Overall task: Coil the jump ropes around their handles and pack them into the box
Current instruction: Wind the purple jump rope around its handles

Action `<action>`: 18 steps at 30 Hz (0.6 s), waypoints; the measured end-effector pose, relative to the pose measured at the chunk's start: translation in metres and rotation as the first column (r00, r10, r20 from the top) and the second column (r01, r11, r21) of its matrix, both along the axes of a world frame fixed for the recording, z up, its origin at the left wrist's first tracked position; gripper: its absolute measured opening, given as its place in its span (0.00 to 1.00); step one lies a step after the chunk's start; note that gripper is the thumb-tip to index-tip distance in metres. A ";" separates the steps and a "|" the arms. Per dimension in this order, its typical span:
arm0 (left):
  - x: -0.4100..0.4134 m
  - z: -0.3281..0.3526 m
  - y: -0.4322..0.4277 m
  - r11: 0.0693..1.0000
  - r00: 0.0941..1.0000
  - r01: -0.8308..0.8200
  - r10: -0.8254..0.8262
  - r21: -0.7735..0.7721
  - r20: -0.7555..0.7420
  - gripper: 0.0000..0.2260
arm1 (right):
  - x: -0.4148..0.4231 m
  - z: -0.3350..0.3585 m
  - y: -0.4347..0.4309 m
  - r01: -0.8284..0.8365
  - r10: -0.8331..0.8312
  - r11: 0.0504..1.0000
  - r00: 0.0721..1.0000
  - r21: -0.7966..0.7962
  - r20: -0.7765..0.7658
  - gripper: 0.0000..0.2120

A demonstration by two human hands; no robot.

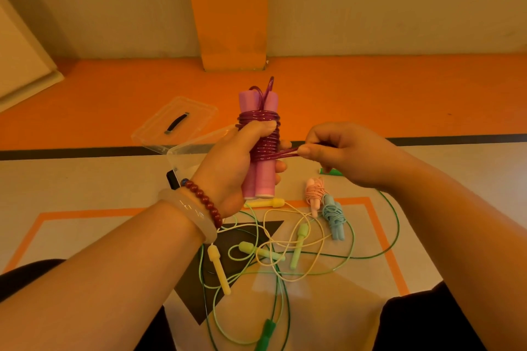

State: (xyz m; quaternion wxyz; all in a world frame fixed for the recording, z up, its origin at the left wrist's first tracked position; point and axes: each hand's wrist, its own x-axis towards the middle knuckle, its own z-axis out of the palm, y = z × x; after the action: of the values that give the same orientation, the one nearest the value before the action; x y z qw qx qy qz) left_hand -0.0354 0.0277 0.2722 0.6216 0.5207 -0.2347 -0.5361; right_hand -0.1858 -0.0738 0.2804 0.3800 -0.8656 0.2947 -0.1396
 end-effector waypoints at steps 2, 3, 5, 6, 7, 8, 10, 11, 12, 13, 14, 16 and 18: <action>0.001 -0.001 -0.001 1.000 1.000 -0.023 0.023 -0.006 -0.015 0.10 | 0.000 -0.003 0.001 0.025 -0.026 0.999 0.999 0.020 0.037 0.12; 0.002 -0.001 -0.001 0.999 0.998 -0.041 0.040 -0.022 -0.042 0.09 | 0.001 -0.004 0.000 0.046 -0.047 0.999 0.998 0.024 0.050 0.11; 0.003 0.000 -0.003 0.993 0.992 -0.060 0.049 -0.098 -0.114 0.07 | 0.001 -0.006 -0.002 0.086 -0.096 0.992 0.990 0.091 0.103 0.12; 0.004 0.001 -0.003 0.989 0.989 -0.065 0.046 -0.133 -0.140 0.06 | 0.001 -0.007 -0.003 0.096 -0.118 0.984 0.983 0.151 0.143 0.13; 0.004 0.001 -0.003 0.986 0.987 -0.066 0.042 -0.151 -0.155 0.06 | 0.001 -0.008 -0.003 0.100 -0.138 0.974 0.974 0.205 0.179 0.13; 0.004 0.002 -0.003 0.986 0.986 -0.066 0.040 -0.155 -0.160 0.06 | 0.002 -0.008 -0.003 0.101 -0.153 0.965 0.966 0.244 0.207 0.13; 0.005 0.002 -0.003 0.989 0.985 -0.062 0.040 -0.131 -0.166 0.05 | 0.005 -0.008 0.000 0.101 -0.174 0.953 0.955 0.287 0.240 0.12; 0.005 0.002 -0.003 0.992 0.985 -0.062 0.044 -0.106 -0.168 0.05 | 0.006 -0.008 0.001 0.109 -0.186 0.949 0.951 0.295 0.245 0.13; 0.004 0.002 -0.003 0.995 0.985 -0.065 0.052 -0.078 -0.163 0.06 | 0.007 -0.008 0.002 0.121 -0.203 0.944 0.947 0.308 0.248 0.13; 0.004 0.002 -0.004 0.996 0.987 -0.076 0.067 -0.053 -0.147 0.06 | 0.007 -0.008 0.002 0.130 -0.223 0.931 0.942 0.340 0.252 0.13; 0.004 0.001 -0.005 0.995 0.988 -0.094 0.089 -0.033 -0.124 0.06 | 0.007 -0.009 0.002 0.132 -0.249 0.907 0.933 0.400 0.258 0.13; 0.006 -0.003 -0.007 0.989 0.987 -0.147 0.145 -0.021 -0.075 0.03 | 0.008 -0.010 0.002 0.105 -0.298 0.829 0.914 0.549 0.276 0.11; 0.011 -0.008 -0.010 0.973 0.973 -0.232 0.231 -0.016 -0.025 0.02 | 0.007 -0.011 0.001 0.077 -0.315 0.766 0.911 0.639 0.267 0.09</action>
State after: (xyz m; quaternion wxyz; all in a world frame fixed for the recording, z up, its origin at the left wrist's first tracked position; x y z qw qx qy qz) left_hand -0.0240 0.0174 0.2642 0.6873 0.5324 -0.1704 -0.4638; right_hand -0.1787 -0.0730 0.2696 0.6708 -0.6175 0.3398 -0.2309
